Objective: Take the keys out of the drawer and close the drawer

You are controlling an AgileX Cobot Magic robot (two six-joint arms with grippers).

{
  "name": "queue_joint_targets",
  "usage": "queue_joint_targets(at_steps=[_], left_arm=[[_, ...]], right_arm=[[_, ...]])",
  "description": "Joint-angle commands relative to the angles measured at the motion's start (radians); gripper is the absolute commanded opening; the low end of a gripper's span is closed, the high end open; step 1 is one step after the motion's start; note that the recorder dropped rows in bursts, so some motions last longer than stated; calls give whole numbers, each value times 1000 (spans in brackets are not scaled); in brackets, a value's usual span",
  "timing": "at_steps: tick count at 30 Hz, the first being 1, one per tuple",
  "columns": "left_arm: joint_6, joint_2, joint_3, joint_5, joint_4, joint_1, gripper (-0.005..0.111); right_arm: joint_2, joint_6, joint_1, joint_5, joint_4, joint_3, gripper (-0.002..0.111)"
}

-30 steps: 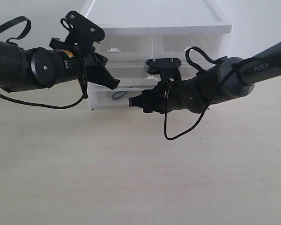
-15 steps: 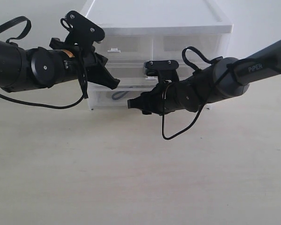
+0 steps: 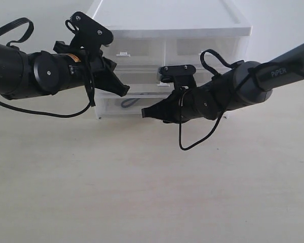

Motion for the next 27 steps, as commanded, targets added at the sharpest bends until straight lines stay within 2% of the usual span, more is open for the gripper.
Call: queue_joint_targets(at_steps=[1, 8, 17, 27], left_arm=[[-7, 20, -23, -362, -71, 49, 4], [-7, 20, -23, -362, -71, 49, 4], [-7, 20, -23, -362, -71, 49, 4], [-7, 20, -23, -362, -71, 49, 4]], right_arm=[[-4, -53, -11, -47, 2, -15, -1], [-4, -72, -11, 12, 0, -15, 0], [-4, -178, 0, 176, 0, -15, 0], [-37, -191, 59, 188, -2, -15, 0]])
